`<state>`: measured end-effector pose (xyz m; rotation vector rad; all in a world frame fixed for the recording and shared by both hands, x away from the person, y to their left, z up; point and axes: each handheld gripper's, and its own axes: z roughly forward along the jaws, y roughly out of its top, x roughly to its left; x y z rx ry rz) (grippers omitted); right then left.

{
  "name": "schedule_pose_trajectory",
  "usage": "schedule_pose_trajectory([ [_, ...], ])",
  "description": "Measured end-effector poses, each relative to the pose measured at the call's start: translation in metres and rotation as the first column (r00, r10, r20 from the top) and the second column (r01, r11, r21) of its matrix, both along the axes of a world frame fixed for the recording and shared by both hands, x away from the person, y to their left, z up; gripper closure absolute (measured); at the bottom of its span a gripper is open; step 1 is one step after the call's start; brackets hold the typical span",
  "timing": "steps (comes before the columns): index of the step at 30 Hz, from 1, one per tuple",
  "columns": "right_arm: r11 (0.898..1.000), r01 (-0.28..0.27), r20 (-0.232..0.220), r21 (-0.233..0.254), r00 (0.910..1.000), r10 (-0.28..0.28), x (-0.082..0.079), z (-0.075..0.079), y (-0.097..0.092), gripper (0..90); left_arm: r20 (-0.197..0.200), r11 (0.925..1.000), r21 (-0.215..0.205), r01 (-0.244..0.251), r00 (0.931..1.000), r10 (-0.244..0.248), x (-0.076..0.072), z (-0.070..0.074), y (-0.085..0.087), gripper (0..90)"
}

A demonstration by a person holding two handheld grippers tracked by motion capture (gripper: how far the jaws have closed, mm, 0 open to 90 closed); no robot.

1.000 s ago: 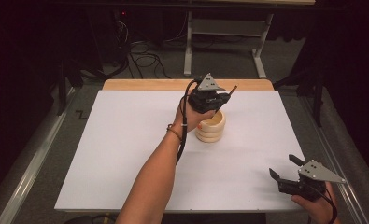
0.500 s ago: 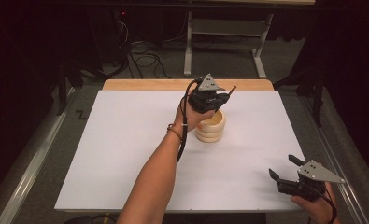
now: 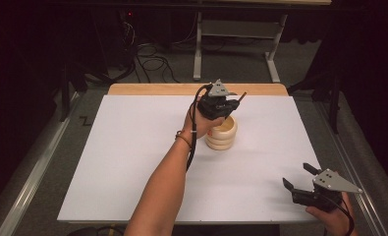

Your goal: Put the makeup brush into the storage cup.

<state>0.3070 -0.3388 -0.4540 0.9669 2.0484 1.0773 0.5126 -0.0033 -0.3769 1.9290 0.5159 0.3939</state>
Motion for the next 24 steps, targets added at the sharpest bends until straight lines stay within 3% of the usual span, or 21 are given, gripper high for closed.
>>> schedule_pose_trajectory([
  [10,1.0,-0.001,0.001,-0.008,1.0,0.001,0.0004,-0.0006,-0.0007,16.5,-0.02,1.0,0.006,-0.005,0.9998,0.005,0.0012,-0.0101,0.002,83.2],
  [24,1.0,-0.004,0.0,-0.009,1.0,0.004,0.0007,-0.0007,-0.0007,16.5,-0.022,0.9999,0.004,-0.012,0.9997,0.012,0.001,-0.0094,0.0055,82.9],
])
